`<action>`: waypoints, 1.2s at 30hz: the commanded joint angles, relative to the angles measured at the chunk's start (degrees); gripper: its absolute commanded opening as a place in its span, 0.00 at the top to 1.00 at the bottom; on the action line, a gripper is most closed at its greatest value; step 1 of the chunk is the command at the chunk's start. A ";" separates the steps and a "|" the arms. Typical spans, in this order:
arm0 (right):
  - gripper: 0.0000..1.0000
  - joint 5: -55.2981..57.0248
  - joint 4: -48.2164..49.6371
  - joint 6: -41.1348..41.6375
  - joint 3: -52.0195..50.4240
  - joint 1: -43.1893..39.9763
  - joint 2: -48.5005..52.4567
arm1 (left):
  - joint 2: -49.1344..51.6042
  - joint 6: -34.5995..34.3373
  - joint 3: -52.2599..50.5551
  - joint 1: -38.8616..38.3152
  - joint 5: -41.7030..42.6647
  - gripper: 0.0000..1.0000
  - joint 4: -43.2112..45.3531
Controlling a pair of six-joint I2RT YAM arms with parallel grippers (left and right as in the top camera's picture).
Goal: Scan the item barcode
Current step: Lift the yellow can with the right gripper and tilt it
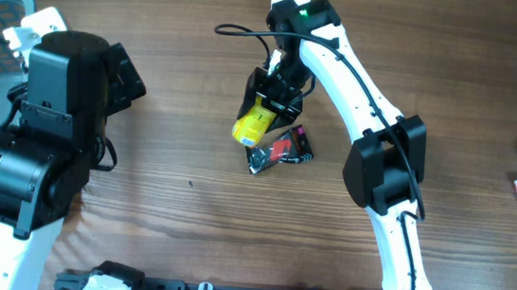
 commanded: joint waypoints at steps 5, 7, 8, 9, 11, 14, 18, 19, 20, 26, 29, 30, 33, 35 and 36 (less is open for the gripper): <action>0.69 -4.85 -0.07 1.46 0.04 -0.31 -2.08 | 0.31 -0.83 -0.04 0.20 1.09 0.00 -0.11; 0.69 -4.87 -0.07 1.11 0.04 -0.31 -2.08 | 0.31 -0.83 -0.04 0.20 1.09 0.00 -0.11; 0.69 -4.85 -0.07 0.83 0.04 -0.31 -2.08 | 0.31 -0.83 -0.04 0.20 1.09 0.00 -0.11; 0.69 -4.85 -0.07 0.70 0.04 -0.31 -2.08 | 0.31 -0.83 -0.04 0.20 1.09 0.00 -0.11; 0.69 -4.85 -0.07 0.39 0.04 -0.31 -2.08 | 0.31 -0.85 -0.04 0.20 1.09 0.00 -0.09; 0.69 -4.87 -0.07 0.22 0.04 -0.31 -2.08 | 0.31 -0.83 -0.04 0.20 1.09 0.00 -0.09; 0.69 -4.85 -0.07 -1.20 0.04 -0.61 -2.08 | 0.31 -0.83 -0.04 0.20 1.09 0.00 -0.13; 0.68 -4.81 -0.07 -1.70 0.04 -0.85 -2.08 | 0.31 -0.83 -0.04 0.20 1.09 0.00 -0.13; 0.69 -4.83 -0.07 -2.01 0.02 -1.03 -2.08 | 0.31 -0.83 -0.04 0.20 1.09 0.00 -0.13; 0.69 -4.61 -0.07 -4.26 0.04 -2.95 -2.08 | 0.31 -0.85 -0.04 0.20 1.09 0.00 -0.20; 0.69 -5.35 -0.04 -4.35 0.04 -4.42 -2.08 | 0.31 -0.85 -0.04 0.20 1.09 0.00 -0.24; 0.69 -5.88 -0.07 -4.31 0.04 -4.90 -2.08 | 0.31 -0.83 -0.04 0.20 1.09 0.00 -0.26; 0.70 -7.50 -0.07 -4.35 0.04 -6.43 -2.08 | 0.31 -0.85 -0.04 0.20 1.09 0.00 -0.26; 0.72 -9.57 -0.07 -5.38 0.04 -7.54 -2.08 | 0.31 -0.85 -0.04 0.20 1.09 0.00 -0.28; 0.73 -11.23 -0.07 -5.88 0.04 -7.91 -2.08 | 0.31 -0.83 -0.04 0.20 1.09 0.00 -0.31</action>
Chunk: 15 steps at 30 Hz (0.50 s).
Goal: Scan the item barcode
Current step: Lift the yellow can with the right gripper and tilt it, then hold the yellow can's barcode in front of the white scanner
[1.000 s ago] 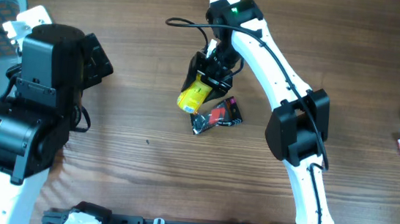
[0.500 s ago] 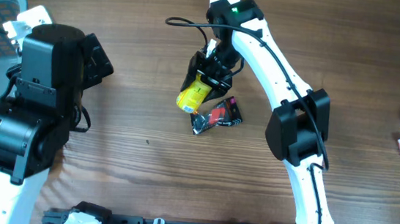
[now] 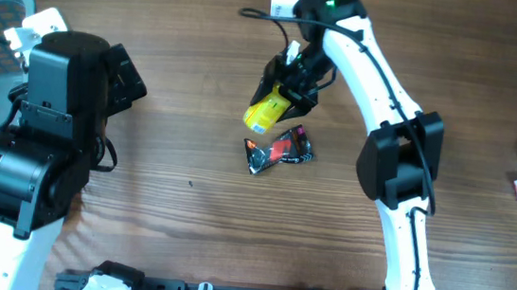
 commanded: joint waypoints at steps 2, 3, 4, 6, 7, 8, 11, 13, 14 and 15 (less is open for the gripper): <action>0.75 -10.10 -0.07 -2.47 0.04 -2.01 -2.16 | 0.31 -0.81 -0.04 0.20 0.63 0.00 -0.07; 0.75 -11.28 -0.07 -2.49 0.04 -2.03 -2.19 | 0.31 -0.81 -0.04 0.20 0.61 0.00 -0.07; 0.75 -12.37 -0.07 -2.47 0.04 -2.03 -2.29 | 0.31 -0.81 -0.04 0.20 0.61 0.00 -0.04; 0.76 -12.96 -0.07 -2.45 0.04 -2.01 -2.86 | 0.31 -0.81 -0.04 0.20 0.63 0.00 -0.07; 0.76 -12.96 -0.07 -2.45 0.04 -2.01 -3.08 | 0.31 -0.81 -0.04 0.20 0.63 0.00 -0.04; 0.76 -12.98 -0.07 -2.40 0.04 -2.01 -3.56 | 0.31 -0.83 -0.04 0.20 0.63 0.00 -0.04; 0.76 -13.00 -0.04 -1.88 0.04 -2.08 -5.14 | 0.31 -0.85 -0.04 0.20 0.63 0.00 -0.04; 0.75 -12.96 -0.04 -1.88 0.04 -2.08 -6.69 | 0.31 -1.25 -0.04 0.20 0.66 0.00 -0.04; 0.76 -12.96 -0.04 -1.88 0.04 -2.08 -7.15 | 0.31 -1.25 -0.04 0.20 0.66 0.00 -0.04; 0.75 -12.94 -0.04 -1.86 0.04 -2.08 -7.96 | 0.31 -1.25 -0.04 0.20 0.66 0.00 -0.04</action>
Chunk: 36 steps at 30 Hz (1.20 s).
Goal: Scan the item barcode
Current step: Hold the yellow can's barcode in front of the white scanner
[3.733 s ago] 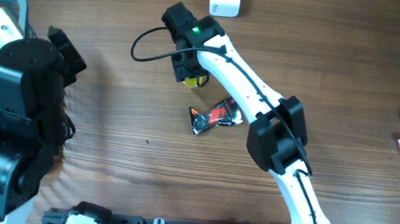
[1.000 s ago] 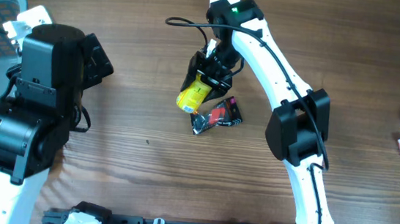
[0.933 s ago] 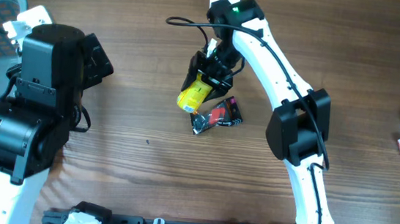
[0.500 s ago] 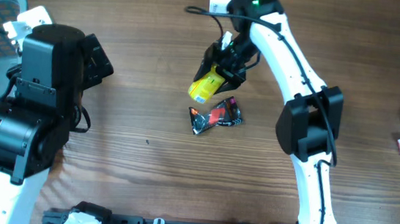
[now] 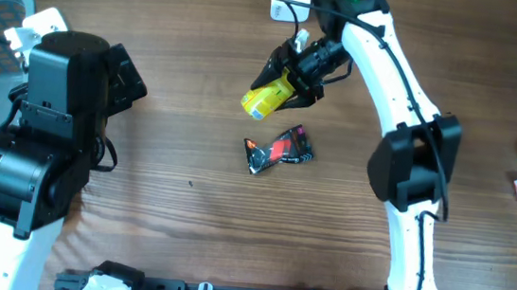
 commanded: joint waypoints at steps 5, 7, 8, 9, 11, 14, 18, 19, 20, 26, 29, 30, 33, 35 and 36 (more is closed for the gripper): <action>0.75 -2.34 -0.04 -0.63 0.04 0.11 -7.04 | 0.31 -1.18 -0.04 0.20 1.53 0.00 -0.09; 0.75 -1.95 -0.04 -0.63 0.04 0.11 -7.04 | 0.31 -1.18 -0.04 0.20 1.53 0.00 -0.09; 0.75 -1.75 -0.04 -0.61 0.04 0.11 -7.04 | 0.31 -1.18 -0.04 0.20 1.53 0.00 -0.15; 0.75 -1.68 -0.04 -0.63 0.04 0.11 -7.04 | 0.31 -1.18 -0.04 0.20 1.55 0.00 -0.20; 0.75 -1.44 -0.04 -0.61 0.04 0.13 -7.04 | 0.31 -1.18 -0.04 0.20 1.53 0.00 -0.22; 0.74 -0.37 -0.04 -0.61 0.04 0.11 -7.04 | 0.31 -1.18 -0.04 0.20 1.53 0.00 -0.22; 0.74 0.98 0.15 -0.68 0.04 0.09 -7.04 | 0.31 -1.20 -0.04 0.20 1.53 0.00 -0.20; 0.74 1.68 1.14 -1.31 0.04 0.07 -7.04 | 0.31 -1.20 -0.04 0.20 1.53 0.00 -0.20; 0.74 2.49 2.38 -2.60 0.04 0.07 -7.04 | 0.31 -1.18 -0.04 0.20 1.53 0.00 -0.20; 0.74 3.80 14.14 -6.23 0.04 0.09 -7.04 | 0.33 -1.20 -0.04 0.20 1.53 0.00 -0.20; 0.74 9.38 21.29 -7.30 0.04 0.09 -7.04 | 0.35 -1.18 -0.04 0.20 1.53 0.00 -0.22; 0.74 11.72 23.30 -7.52 0.04 0.09 -7.04 | 0.35 -1.18 -0.04 0.20 1.53 0.00 -0.22; 0.74 18.01 28.81 -9.07 0.04 0.09 -7.04 | 0.35 -1.16 -0.04 0.20 1.99 0.00 -0.22; 0.74 22.47 32.24 -10.43 0.04 0.09 -7.04 | 0.46 -1.16 -0.04 0.20 2.82 0.00 -0.22; 0.74 25.00 33.83 -11.04 0.04 0.09 -7.04 | 0.57 -1.16 -0.04 0.20 3.10 0.00 -0.24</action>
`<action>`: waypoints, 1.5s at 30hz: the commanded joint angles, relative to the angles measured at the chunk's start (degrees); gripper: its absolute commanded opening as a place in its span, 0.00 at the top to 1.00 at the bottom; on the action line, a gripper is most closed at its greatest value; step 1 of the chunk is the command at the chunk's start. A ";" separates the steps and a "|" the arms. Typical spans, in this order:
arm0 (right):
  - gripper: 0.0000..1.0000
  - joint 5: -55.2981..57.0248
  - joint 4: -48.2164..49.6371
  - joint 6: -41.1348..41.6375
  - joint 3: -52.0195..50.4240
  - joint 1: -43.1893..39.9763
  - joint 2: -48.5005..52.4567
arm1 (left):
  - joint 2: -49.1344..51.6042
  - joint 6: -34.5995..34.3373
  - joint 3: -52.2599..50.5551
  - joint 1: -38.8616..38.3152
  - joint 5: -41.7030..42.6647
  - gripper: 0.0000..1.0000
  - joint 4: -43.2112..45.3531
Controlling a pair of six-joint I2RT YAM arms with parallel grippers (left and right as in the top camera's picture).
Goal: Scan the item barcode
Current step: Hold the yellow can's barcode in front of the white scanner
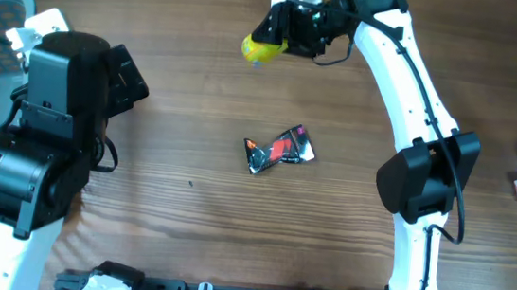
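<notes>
A small yellow item (pixel 258 48) hangs above the far middle of the table, and my right gripper (pixel 276 40) is shut on it, pointing left. No barcode shows on it from the overhead view. My left arm (pixel 52 116) stands folded at the left edge holding a black scanner-like block (pixel 117 79); its fingers are hidden under the arm's body.
A red and black wrapped snack (pixel 279 150) lies in the middle of the wooden table. A white box sits at the far edge behind the right arm. A green can and a red packet lie at the right edge.
My right gripper has moved up toward the far edge and a little left, carrying the yellow item away from the snack wrapper. The left arm has not moved.
My right gripper was shut on the yellow item just above the red and black snack. At each later moment it held the item further toward the table's far edge, turning to point left. Now it holds it near the far edge.
</notes>
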 commanded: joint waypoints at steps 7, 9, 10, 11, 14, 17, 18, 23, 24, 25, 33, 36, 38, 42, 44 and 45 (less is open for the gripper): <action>0.73 18.73 15.34 -11.52 0.15 0.09 -1.46 | 2.80 -0.76 -0.04 0.15 4.85 0.00 -3.56; 0.74 21.59 18.99 -11.76 0.15 0.09 -1.40 | 3.72 -0.79 -0.04 0.15 5.07 0.00 -4.70; 0.73 22.71 20.35 -11.78 0.13 0.09 -1.40 | 4.24 -0.79 -0.04 0.15 5.53 0.00 -5.16; 0.73 24.11 22.10 -11.78 0.13 0.07 -1.36 | 4.74 -0.79 -0.04 0.15 6.25 0.00 -5.33; 0.71 26.49 27.78 -11.78 0.13 0.04 -0.55 | 6.08 -0.76 -0.04 0.15 7.63 0.00 -5.29; 0.71 26.95 32.44 -11.56 0.13 0.02 1.01 | 6.95 -0.74 -0.04 0.15 7.61 0.00 -4.85; 0.71 27.47 34.10 -11.56 0.13 0.02 1.25 | 7.13 -0.72 -0.04 0.15 7.58 0.00 -4.74; 0.71 32.94 42.16 -11.63 0.13 0.02 4.79 | 7.37 -0.68 -0.04 0.15 5.79 0.00 -4.76; 0.71 34.07 43.30 -11.85 0.13 0.02 5.40 | 7.37 -0.42 -0.04 0.15 5.25 0.00 -4.76; 0.70 34.95 44.13 -12.50 0.13 0.00 5.92 | 7.37 -0.26 -0.04 0.15 4.94 0.00 -4.76; 0.75 36.65 53.81 -16.48 0.13 0.02 9.55 | 7.39 -0.28 -0.04 0.15 4.33 0.00 -4.76; 0.76 36.74 58.12 -20.41 0.13 0.02 11.23 | 7.39 -0.28 -0.04 0.15 4.31 0.00 -4.96; 0.75 38.47 59.60 -21.00 0.13 0.02 12.44 | 7.39 -0.28 -0.04 0.15 4.17 0.00 -4.90; 0.76 42.12 59.76 -21.05 0.13 -0.04 15.04 | 7.39 -0.28 -0.04 0.15 3.34 0.00 -4.94; 0.77 42.45 59.67 -22.08 0.13 -0.04 16.35 | 7.39 -0.28 -0.04 0.15 3.23 0.00 -4.92; 0.77 42.47 59.78 -22.08 0.13 -0.02 17.03 | 7.39 -0.28 -0.04 0.15 3.23 0.00 -4.92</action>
